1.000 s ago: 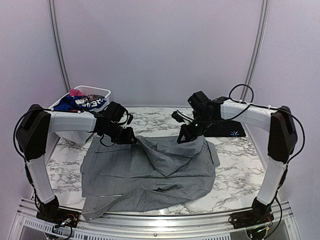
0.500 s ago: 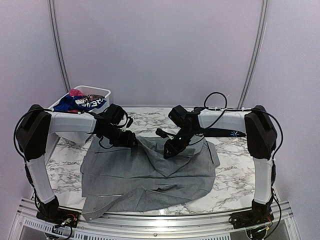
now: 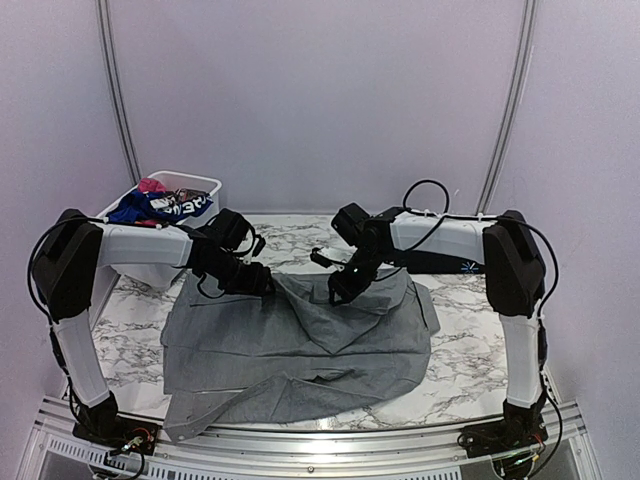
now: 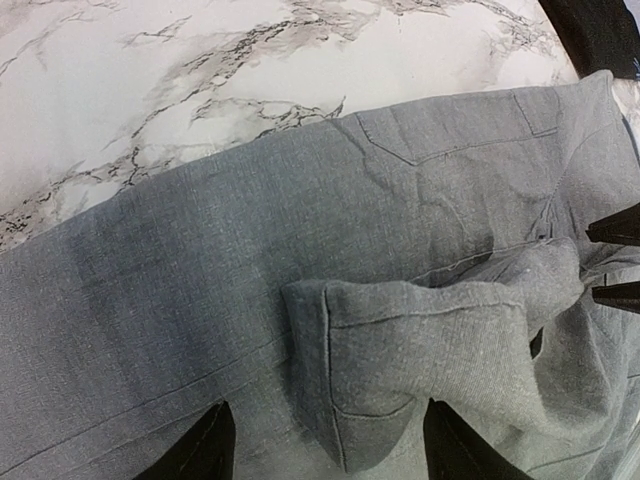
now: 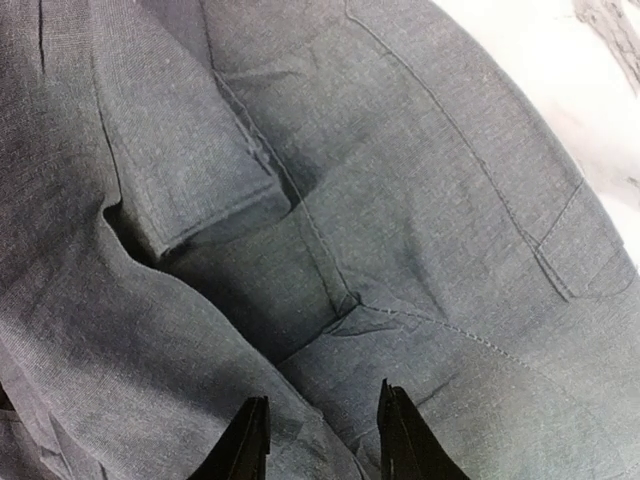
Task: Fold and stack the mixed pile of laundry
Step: Adjust the 1/3-folded shirt at the center of the board.
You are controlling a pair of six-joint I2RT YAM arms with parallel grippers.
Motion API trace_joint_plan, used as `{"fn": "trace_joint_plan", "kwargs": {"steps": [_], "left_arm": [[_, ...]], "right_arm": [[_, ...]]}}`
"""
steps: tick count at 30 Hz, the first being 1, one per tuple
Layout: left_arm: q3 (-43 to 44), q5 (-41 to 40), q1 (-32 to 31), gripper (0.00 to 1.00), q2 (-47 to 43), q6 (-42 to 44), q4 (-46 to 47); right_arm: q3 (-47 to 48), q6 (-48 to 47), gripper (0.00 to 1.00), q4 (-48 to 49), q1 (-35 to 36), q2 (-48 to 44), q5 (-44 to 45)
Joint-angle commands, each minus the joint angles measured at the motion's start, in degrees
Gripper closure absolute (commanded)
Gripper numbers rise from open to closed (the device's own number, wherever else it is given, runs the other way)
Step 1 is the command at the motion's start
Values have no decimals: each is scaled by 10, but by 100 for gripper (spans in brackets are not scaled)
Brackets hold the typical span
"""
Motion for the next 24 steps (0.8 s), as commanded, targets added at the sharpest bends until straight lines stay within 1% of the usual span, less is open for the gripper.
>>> {"fn": "trace_joint_plan", "kwargs": {"steps": [1, 6, 9, 10, 11, 12, 13, 14, 15, 17, 20, 23, 24], "left_arm": [[-4, -5, 0, 33, 2, 12, -13], [-2, -2, 0, 32, 9, 14, -13], [-3, -1, 0, 32, 14, 15, -13], [-4, 3, 0, 32, 15, 17, -14], [-6, 7, 0, 33, 14, 18, -13], [-7, 9, 0, 33, 14, 19, -14], [-8, 11, 0, 36, 14, 22, -14], [-8, 13, 0, 41, 15, 27, -14], [-6, 12, 0, 48, 15, 35, -16], [7, -5, 1, 62, 12, 57, -32], [24, -33, 0, 80, -8, 86, -38], [33, -52, 0, 99, -40, 104, -34], [33, -60, -1, 100, -50, 112, -32]], "right_arm": [[26, -12, 66, -6, 1, 11, 5], [15, -21, 67, -7, 15, 30, -19], [8, -16, 70, -7, 20, 41, -20], [6, -15, 73, -6, 20, 42, -16], [7, -14, 78, -8, 20, 42, -12], [8, -12, 84, -9, 20, 39, -7], [10, -11, 91, -11, 20, 35, -1], [12, -10, 97, -13, 19, 30, 4], [15, -8, 100, -14, 19, 19, 8], [18, -3, 100, -18, 13, -1, 14], [1, 13, 100, -18, -4, -48, 7], [-70, 30, 100, 2, -35, -110, -23], [-96, 37, 100, 11, -46, -129, -36]]}}
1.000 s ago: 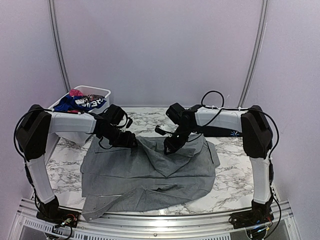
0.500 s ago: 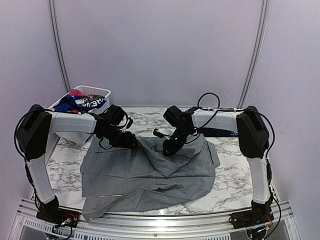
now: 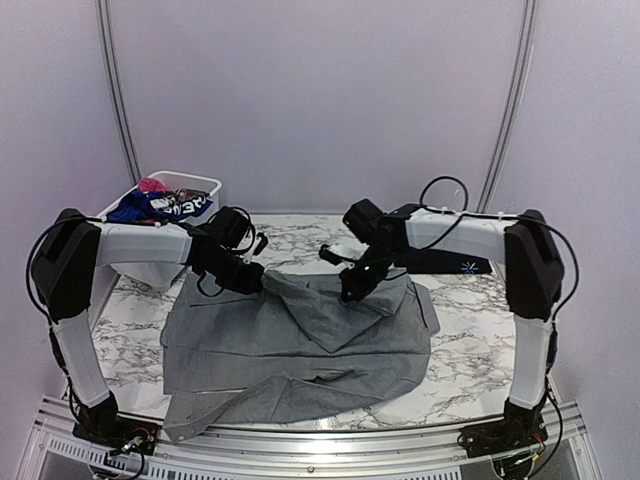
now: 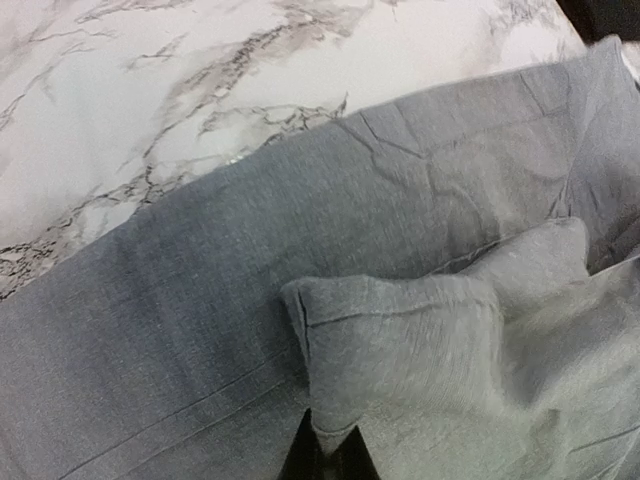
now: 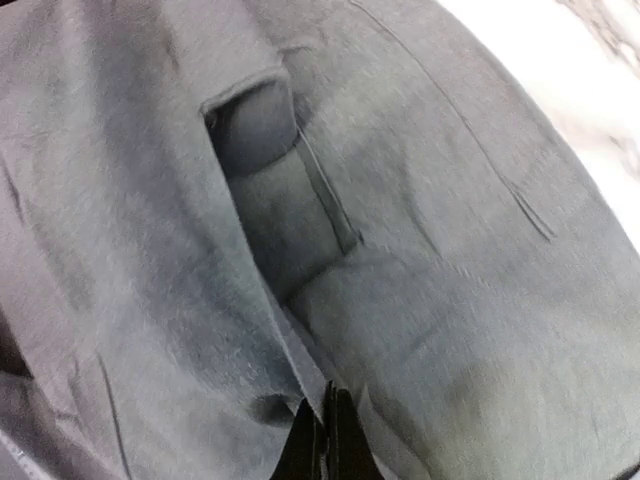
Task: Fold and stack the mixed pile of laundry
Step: Adjust the 1/3-folded shirt at the center of the board.
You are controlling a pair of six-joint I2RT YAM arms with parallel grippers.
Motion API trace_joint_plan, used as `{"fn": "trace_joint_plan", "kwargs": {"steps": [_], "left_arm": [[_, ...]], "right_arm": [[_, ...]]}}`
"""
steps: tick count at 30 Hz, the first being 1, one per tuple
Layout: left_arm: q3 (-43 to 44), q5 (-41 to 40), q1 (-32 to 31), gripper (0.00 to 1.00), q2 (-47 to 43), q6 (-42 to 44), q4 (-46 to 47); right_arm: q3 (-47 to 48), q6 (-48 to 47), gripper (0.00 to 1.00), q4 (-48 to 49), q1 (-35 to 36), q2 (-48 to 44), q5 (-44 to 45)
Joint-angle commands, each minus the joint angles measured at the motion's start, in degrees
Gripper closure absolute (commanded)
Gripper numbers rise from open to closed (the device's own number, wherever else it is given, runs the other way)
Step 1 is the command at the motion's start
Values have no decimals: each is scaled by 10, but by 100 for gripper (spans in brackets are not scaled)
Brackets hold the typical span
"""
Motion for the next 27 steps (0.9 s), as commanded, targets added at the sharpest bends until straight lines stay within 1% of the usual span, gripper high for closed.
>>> {"fn": "trace_joint_plan", "kwargs": {"steps": [1, 4, 7, 10, 13, 14, 15, 16, 17, 18, 19, 20, 21, 22, 23, 24, 27], "left_arm": [[22, -47, -4, 100, -61, 47, -10], [2, -94, -22, 100, -98, 87, -2], [-59, -145, -63, 100, -155, 159, 34], [-126, -181, -121, 100, -209, 230, 60], [-182, -238, -196, 100, -240, 283, 58], [-198, -263, -222, 98, -245, 297, 54], [-208, -288, -249, 94, -247, 306, 47], [-216, -319, -275, 87, -247, 309, 38], [-213, -342, -296, 82, -242, 305, 22], [-202, -356, -314, 81, -235, 293, 1], [-182, -358, -323, 78, -232, 273, -20], [-159, -337, -326, 74, -234, 255, -41], [-133, -302, -327, 66, -240, 240, -54], [-120, -276, -329, 56, -250, 227, -60], [-113, -257, -333, 49, -263, 221, -63], [-109, -247, -337, 44, -274, 222, -66], [-108, -229, -340, 37, -312, 218, -84]], "right_arm": [[-88, 36, 100, 20, -52, -109, -42], [-171, 48, 100, 45, -69, -153, -66], [-236, 65, 100, 64, -72, -176, -93], [-289, 89, 100, 81, -71, -199, -120], [-330, 102, 100, 78, -71, -224, -137], [-342, 103, 100, 77, -72, -236, -146], [-351, 103, 100, 74, -72, -248, -152], [-356, 100, 94, 69, -71, -261, -155], [-357, 96, 84, 64, -71, -273, -158], [-356, 93, 74, 63, -71, -285, -158], [-354, 91, 63, 66, -71, -299, -159], [-351, 88, 55, 74, -71, -316, -162], [-346, 86, 50, 83, -70, -326, -165], [-339, 84, 46, 93, -69, -332, -167], [-326, 78, 45, 101, -66, -334, -171], [-318, 76, 45, 106, -62, -332, -174], [-276, 69, 44, 114, -36, -307, -190]]}}
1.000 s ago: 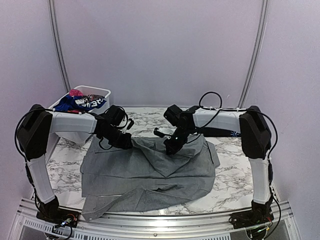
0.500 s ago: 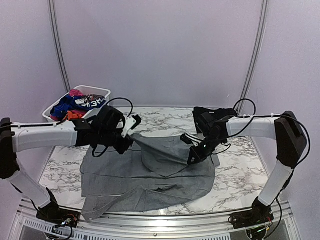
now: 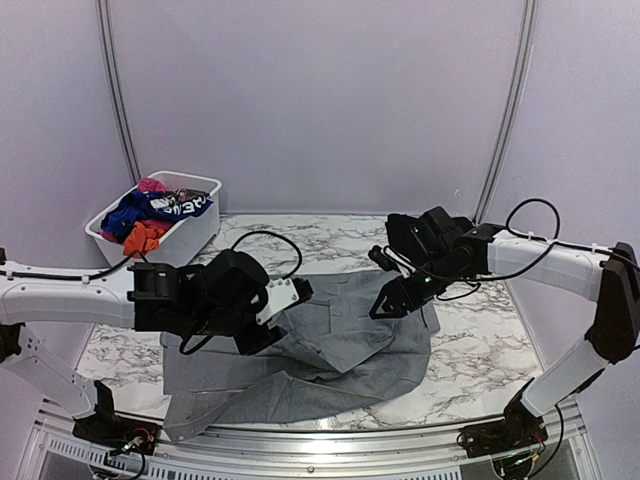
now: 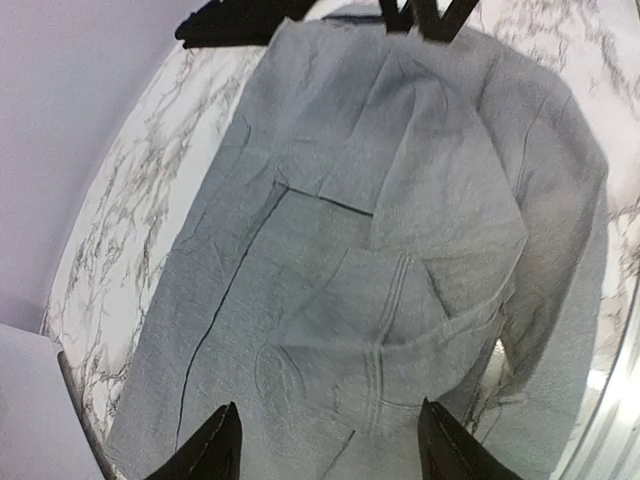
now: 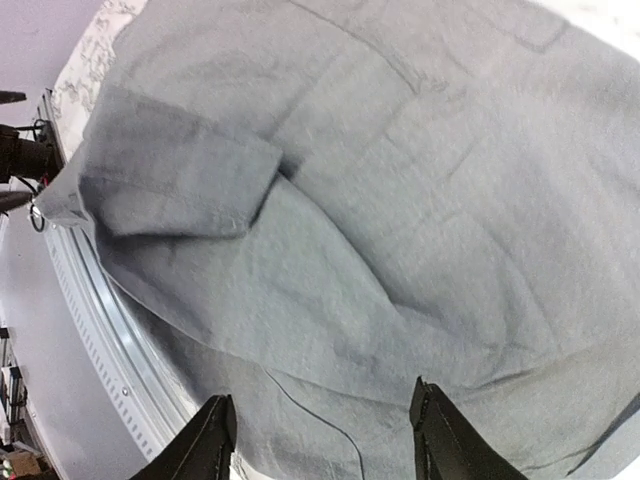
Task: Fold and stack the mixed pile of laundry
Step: Adjust the 1/3-folded shirt at the center of the board.
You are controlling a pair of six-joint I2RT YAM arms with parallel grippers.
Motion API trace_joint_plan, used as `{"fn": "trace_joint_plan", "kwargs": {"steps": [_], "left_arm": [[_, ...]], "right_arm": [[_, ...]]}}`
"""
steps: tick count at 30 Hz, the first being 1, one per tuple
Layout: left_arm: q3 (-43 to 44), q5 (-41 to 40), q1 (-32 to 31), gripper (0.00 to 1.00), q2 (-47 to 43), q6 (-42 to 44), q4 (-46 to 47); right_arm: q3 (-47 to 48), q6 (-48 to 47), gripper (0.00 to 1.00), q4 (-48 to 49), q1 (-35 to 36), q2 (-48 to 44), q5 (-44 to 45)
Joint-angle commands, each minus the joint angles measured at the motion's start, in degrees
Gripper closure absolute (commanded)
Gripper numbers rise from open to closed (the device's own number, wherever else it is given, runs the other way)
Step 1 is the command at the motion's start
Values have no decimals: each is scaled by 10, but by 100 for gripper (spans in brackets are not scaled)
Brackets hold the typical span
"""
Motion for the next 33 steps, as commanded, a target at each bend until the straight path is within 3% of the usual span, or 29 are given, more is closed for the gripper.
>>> {"fn": "trace_joint_plan", "kwargs": {"steps": [1, 7, 13, 20, 27, 33], "left_arm": [[12, 32, -6, 36, -69, -20, -49], [-31, -23, 16, 16, -120, -81, -51], [-70, -16, 110, 3, -170, -228, -30], [-114, -32, 150, 1, -212, -338, -21], [-136, -81, 165, 1, -263, -411, -33], [-151, -96, 166, 1, -305, -430, -40]], "right_arm": [[65, -13, 44, 37, 41, 32, -32], [115, -6, 44, 63, 128, 116, -88], [186, 27, 54, 63, 195, 189, -18], [261, 113, 57, 46, 258, 264, 8], [373, 174, 50, -53, 317, 355, 136], [467, 175, 54, -131, 357, 429, 246]]}}
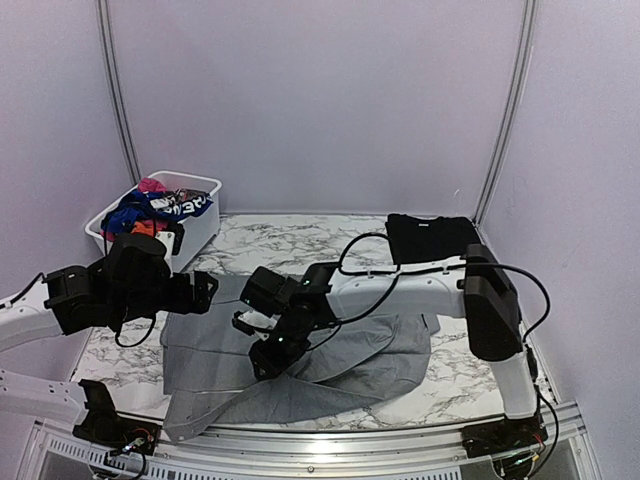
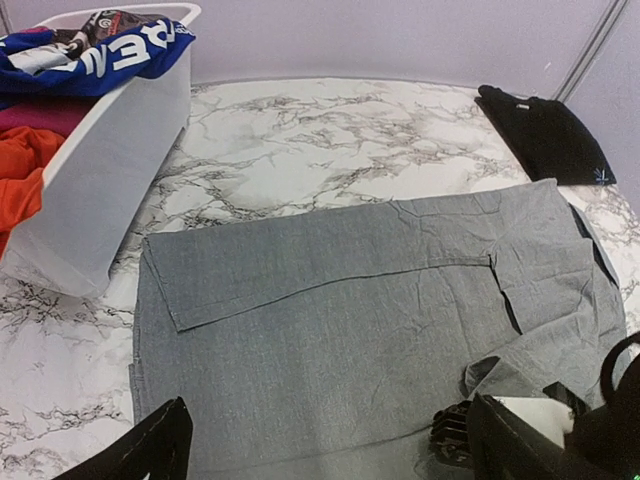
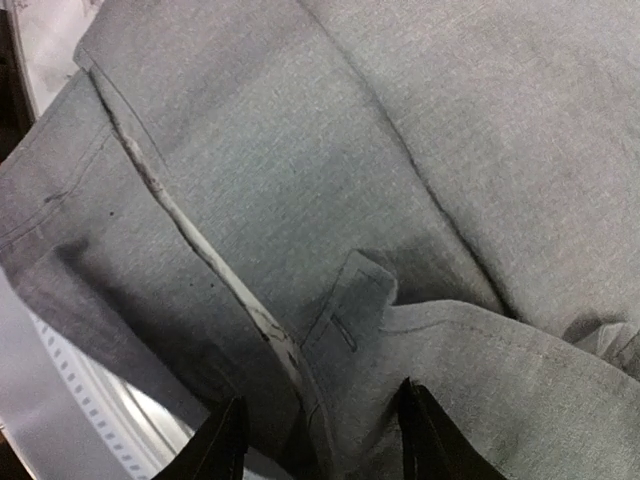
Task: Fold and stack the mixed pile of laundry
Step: Adjust the 1/3-folded shirt at the center of the board.
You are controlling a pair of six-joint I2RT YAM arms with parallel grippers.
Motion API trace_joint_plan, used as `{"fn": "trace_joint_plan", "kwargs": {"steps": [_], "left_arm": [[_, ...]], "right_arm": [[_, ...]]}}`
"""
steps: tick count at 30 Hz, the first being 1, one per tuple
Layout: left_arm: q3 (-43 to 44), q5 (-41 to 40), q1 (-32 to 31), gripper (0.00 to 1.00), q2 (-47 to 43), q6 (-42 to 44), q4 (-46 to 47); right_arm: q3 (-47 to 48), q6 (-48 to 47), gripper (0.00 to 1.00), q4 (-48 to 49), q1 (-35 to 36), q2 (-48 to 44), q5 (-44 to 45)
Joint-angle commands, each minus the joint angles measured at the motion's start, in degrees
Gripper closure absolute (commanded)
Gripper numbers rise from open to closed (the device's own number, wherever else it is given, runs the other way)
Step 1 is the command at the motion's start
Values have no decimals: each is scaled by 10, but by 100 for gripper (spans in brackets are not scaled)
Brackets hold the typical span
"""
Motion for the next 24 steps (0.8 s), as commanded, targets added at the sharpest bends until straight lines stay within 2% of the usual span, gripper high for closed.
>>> {"fn": "trace_joint_plan", "kwargs": {"steps": [1, 2, 5, 8, 12, 17, 21, 24], "left_arm": [[-14, -33, 2, 1, -33, -34, -16], [-16, -36, 2, 1, -38, -37, -19], [-21, -42, 2, 1, -47, -38, -27], [-25, -44, 2, 1, -45, -31, -32], [-16, -29, 2, 1, -34, -12, -43], [-20, 25, 2, 1, -43, 75, 14], [-30, 171, 2, 1, -45, 200, 30], [-33, 286, 2, 1, -42, 266, 24]], "right_arm": [[70, 21, 58, -80, 23, 42, 121], [76, 27, 63, -84, 24, 45, 132], [74, 40, 89, -82, 24, 33, 173], [64, 40, 100, -64, 21, -2, 183], [-8, 11, 100, 39, 1, -93, 109], [-162, -67, 100, 201, -48, -218, -48], [-206, -167, 100, 221, -81, -261, -157], [-221, -265, 100, 206, -81, -279, -186]]}}
